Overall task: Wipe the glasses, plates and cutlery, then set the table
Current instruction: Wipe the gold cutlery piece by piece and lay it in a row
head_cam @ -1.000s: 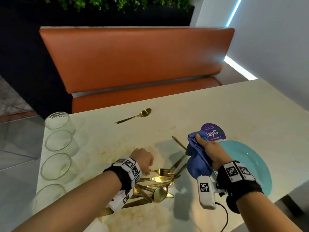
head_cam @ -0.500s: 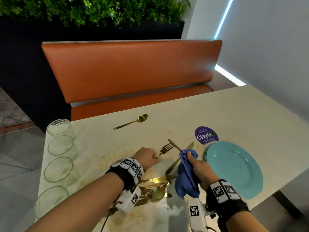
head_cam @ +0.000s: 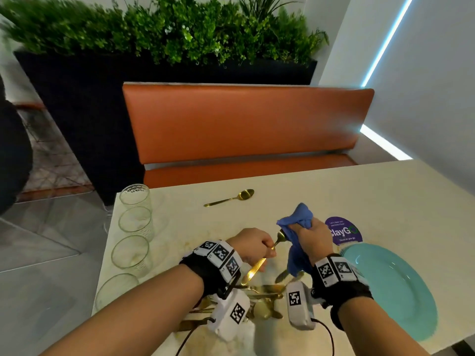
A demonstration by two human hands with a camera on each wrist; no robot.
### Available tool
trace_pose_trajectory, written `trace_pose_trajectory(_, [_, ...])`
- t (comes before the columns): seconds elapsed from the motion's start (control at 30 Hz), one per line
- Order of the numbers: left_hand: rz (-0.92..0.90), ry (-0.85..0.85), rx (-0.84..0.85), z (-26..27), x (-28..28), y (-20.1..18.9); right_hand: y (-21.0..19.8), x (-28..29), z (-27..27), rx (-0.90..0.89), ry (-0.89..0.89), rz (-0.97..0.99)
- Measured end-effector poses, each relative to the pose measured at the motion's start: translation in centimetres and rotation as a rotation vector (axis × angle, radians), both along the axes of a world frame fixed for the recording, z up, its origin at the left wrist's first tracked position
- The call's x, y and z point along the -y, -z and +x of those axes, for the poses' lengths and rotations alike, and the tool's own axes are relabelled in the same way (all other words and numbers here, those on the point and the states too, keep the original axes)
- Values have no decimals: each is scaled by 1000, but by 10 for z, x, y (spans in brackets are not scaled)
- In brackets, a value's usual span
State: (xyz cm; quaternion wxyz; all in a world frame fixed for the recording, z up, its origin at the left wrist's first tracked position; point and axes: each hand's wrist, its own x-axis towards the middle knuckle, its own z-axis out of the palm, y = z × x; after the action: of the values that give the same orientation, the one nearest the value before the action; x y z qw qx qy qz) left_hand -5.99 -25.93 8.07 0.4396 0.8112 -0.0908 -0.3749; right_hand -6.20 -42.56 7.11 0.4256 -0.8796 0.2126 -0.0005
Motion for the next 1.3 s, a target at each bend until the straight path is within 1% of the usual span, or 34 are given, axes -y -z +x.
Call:
trace_pose_trajectory(0.03, [27,2,-2,0,-6,0,-4,7,6,37,33,-49])
trace_pose_trajectory(0.07, [40,-20,-17,0,-12,2,-15,14,10,58,97,-40])
trace_pose_trajectory(0.1, [34,-67,-26,1,-18,3,-24,22,12,83,144,39])
trace_pose_trajectory(0.13, [18,-134,-21,3,-26,4,-30,27,11,97,180,157])
trace_pose_trajectory(0.17, [-8,-211,-6,6,-30,5,-36,29,9,95,178,279])
trace_pose_trajectory(0.2, [-43,-282,8,9,-33,3,-39,25,5,54,143,353])
trace_pose_trajectory(0.27, [-120,-362,38,12,-32,-2,-35,6,-6,-66,59,410])
trace_pose_trajectory(0.33, [-153,-332,57,7,-22,-11,-23,-21,-14,-176,-3,463])
trace_pose_trajectory(0.37, [-139,-287,92,4,-15,-12,-18,-33,-16,-196,-30,475])
trace_pose_trajectory(0.43, [-102,-219,157,-3,-4,-12,-15,-47,-15,-162,-27,528])
trace_pose_trajectory(0.53, [-185,-249,117,-8,3,-11,-18,-44,-8,-69,43,610])
trace_pose_trajectory(0.63, [-247,-301,49,-11,0,-6,-24,-24,8,-28,156,582])
trace_pose_trajectory(0.7, [-255,-278,-7,-15,-1,3,-32,-12,16,-28,217,574])
trace_pose_trajectory(0.77, [-282,-261,-41,-19,-1,7,-38,-8,19,-13,221,607])
trace_pose_trajectory(0.83, [-287,-307,-25,-18,2,10,-41,-13,16,6,213,626])
trace_pose_trajectory(0.93, [-300,-376,10,-12,2,11,-33,-24,9,6,148,586])
trace_pose_trajectory(1.03, [-279,-387,56,-3,0,12,-20,-36,-3,-64,36,556])
trace_pose_trajectory(1.17, [-179,-335,126,-1,1,18,-13,-41,-9,-72,-90,483])
trace_pose_trajectory(1.23, [-150,-275,164,1,0,20,-9,-38,-3,-91,-108,370])
trace_pose_trajectory(1.3, [-98,-178,193,6,-2,17,-6,-35,4,-145,-132,242])
